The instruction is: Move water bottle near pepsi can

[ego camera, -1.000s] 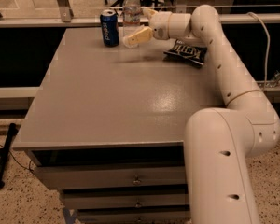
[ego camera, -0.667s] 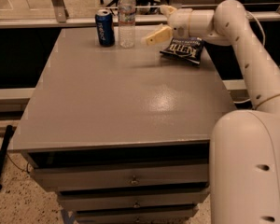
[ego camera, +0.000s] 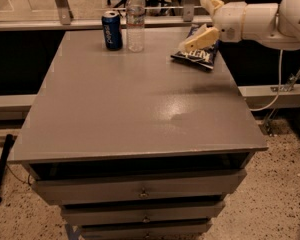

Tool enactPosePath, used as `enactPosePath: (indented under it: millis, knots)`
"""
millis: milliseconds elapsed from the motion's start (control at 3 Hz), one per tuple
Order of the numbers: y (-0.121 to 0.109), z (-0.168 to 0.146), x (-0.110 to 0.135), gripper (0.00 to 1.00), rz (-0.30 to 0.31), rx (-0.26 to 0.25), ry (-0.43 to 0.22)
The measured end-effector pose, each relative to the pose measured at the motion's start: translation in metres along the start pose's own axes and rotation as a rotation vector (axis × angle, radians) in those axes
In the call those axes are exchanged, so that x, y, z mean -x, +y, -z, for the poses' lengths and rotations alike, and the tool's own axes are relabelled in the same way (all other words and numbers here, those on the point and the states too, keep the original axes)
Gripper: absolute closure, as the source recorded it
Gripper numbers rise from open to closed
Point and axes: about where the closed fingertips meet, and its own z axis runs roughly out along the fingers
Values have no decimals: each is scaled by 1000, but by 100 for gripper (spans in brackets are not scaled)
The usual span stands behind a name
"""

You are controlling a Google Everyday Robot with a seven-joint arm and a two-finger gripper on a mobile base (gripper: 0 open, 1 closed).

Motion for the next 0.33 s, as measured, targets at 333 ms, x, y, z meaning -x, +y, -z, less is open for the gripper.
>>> enactPosePath:
  millis: [333]
  knots:
    - [7,9,-8,0,-12,1,13]
